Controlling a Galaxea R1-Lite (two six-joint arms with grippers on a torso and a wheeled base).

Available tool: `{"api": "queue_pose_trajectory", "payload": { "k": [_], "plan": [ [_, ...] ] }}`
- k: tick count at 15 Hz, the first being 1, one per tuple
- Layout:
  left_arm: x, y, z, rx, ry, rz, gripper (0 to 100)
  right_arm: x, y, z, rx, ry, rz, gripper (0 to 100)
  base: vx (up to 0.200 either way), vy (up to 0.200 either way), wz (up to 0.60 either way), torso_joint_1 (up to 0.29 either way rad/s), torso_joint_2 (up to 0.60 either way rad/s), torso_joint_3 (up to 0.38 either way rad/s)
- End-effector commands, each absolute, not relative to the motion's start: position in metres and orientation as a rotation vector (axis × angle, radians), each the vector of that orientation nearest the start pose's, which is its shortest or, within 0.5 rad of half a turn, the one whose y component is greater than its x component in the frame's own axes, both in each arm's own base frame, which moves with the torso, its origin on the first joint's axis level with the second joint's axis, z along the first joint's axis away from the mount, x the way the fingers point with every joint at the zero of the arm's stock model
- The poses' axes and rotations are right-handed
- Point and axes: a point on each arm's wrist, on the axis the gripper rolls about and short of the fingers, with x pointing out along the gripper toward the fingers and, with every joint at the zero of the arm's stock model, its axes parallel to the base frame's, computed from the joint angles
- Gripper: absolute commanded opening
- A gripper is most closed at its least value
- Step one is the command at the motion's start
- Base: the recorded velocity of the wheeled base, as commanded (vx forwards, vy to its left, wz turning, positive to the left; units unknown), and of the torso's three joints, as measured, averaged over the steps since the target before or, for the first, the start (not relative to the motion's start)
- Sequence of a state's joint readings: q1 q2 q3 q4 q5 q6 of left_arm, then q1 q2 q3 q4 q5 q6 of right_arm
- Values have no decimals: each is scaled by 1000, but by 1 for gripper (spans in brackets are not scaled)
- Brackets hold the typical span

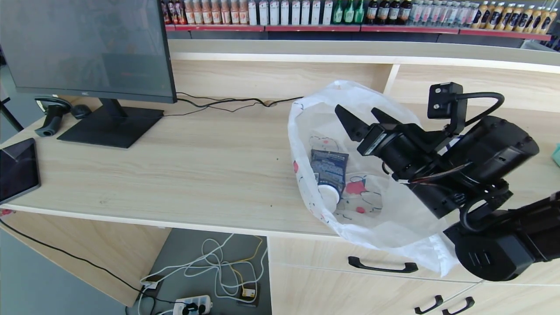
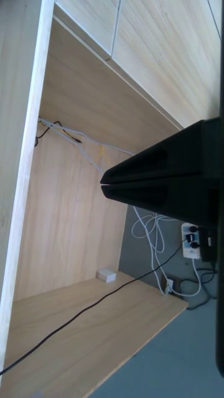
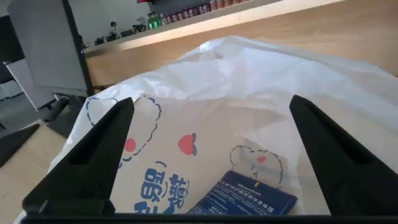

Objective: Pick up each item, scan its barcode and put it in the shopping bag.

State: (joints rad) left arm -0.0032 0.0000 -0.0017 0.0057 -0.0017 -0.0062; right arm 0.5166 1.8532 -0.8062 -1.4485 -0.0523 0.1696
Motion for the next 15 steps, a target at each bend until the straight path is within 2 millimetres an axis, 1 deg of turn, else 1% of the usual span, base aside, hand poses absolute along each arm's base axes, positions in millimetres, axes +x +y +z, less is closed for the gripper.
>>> {"api": "queue_pose_trajectory", "payload": {
  "k": [1,2,3,4,5,6,7,9,11,15],
  "plan": [
    [-23,0,75,-6,5,-5,0,279,157,229,253,-412,485,100,0,0,0,0,0,0],
    [-23,0,75,-6,5,-5,0,270,156,231,208,-424,482,100,0,0,0,0,0,0],
    [-23,0,75,-6,5,-5,0,266,154,230,193,-420,482,100,0,0,0,0,0,0],
    [-23,0,75,-6,5,-5,0,247,152,227,144,-409,495,100,0,0,0,0,0,0],
    [-23,0,75,-6,5,-5,0,234,149,220,65,-394,498,100,0,0,0,0,0,0],
    [-23,0,75,-6,5,-5,0,228,146,218,32,-392,495,100,0,0,0,0,0,0],
    [-23,0,75,-6,5,-5,0,214,135,208,-32,-357,479,100,0,0,0,0,0,0],
    [-23,0,75,-5,5,-5,0,201,125,200,-90,-343,459,100,0,0,0,0,0,0],
    [-23,0,75,-6,5,-5,0,197,111,201,-108,-374,385,100,0,0,0,0,0,0],
    [-23,0,75,-6,5,-5,0,193,79,189,-132,-327,277,100,0,0,0,0,0,0]
  ]
}}
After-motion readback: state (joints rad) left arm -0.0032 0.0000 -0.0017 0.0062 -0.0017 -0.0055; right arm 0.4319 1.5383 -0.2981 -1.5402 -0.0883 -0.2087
